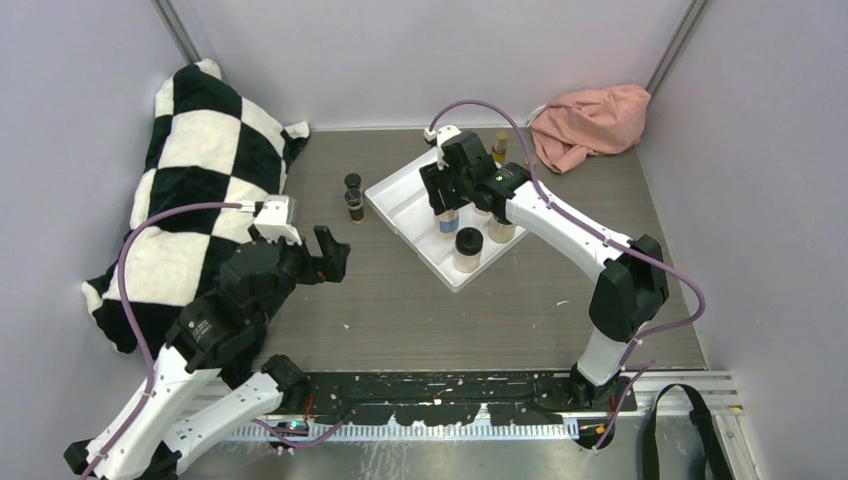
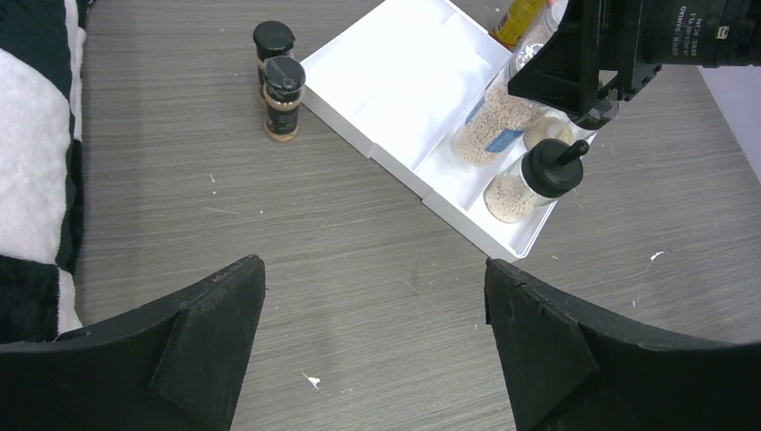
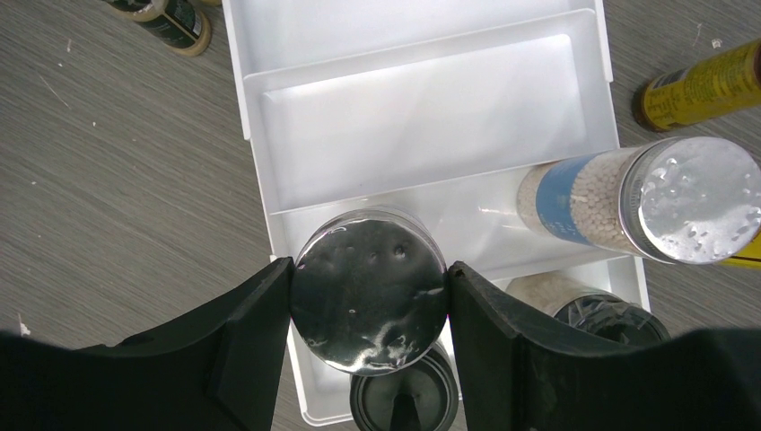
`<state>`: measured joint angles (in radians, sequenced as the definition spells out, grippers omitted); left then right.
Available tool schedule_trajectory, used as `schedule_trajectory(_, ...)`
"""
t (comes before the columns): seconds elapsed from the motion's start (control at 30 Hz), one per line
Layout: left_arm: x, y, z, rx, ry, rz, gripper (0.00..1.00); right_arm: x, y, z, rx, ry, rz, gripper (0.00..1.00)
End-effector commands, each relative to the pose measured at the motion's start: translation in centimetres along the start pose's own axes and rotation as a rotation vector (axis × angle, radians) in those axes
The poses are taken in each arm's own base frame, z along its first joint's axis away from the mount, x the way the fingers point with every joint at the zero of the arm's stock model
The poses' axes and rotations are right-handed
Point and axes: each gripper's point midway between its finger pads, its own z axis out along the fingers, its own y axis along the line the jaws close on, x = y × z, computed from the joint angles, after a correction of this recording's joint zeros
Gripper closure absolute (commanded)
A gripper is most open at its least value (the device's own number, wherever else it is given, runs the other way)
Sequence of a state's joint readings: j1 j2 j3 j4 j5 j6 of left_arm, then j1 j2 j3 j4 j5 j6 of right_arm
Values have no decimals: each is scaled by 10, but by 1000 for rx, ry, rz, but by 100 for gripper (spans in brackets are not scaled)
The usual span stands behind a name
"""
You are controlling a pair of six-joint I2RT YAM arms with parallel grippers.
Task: Organize the condiment bottles
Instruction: Place the bottle in the storage box.
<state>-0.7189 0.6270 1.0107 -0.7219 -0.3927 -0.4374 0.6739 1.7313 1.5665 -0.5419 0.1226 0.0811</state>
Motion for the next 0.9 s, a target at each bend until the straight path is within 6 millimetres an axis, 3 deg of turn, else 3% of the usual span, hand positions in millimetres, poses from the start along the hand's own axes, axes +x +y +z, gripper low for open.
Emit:
schedule_trajectory(0.0,-12,-5,2,12,-42,-20,8,-46,1,-23,-30,-169,36,99)
schedule_trajectory(0.87,-11,-9,16,-2,-31,-2,8,-19,-8,13,-65,-115,84,99)
